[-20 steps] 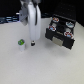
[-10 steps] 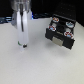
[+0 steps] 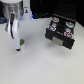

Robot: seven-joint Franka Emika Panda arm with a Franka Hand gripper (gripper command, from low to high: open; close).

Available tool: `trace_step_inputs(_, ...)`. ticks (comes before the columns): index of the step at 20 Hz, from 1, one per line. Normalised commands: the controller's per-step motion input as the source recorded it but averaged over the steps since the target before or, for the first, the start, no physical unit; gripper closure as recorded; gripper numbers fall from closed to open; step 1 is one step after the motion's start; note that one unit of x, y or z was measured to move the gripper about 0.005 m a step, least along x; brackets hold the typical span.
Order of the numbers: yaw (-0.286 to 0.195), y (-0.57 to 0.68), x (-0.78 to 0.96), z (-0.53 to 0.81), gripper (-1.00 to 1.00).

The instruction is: Open the kcup holder, insert the kcup into the holder, and close the kcup holder

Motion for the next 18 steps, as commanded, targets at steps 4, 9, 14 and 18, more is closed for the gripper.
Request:
trace_step_inputs(4,-0.103,-0.01,-0.09,-0.19,-1.0)
trace_step_inputs(9,-0.111,-0.01,-0.07,-0.12,-1.0)
trace_step_inputs(14,-0.099,0.0,-0.08,-0.03,-1.0)
trace_step_inputs(18,-0.011,0.11,-0.06,0.0,-1.0)
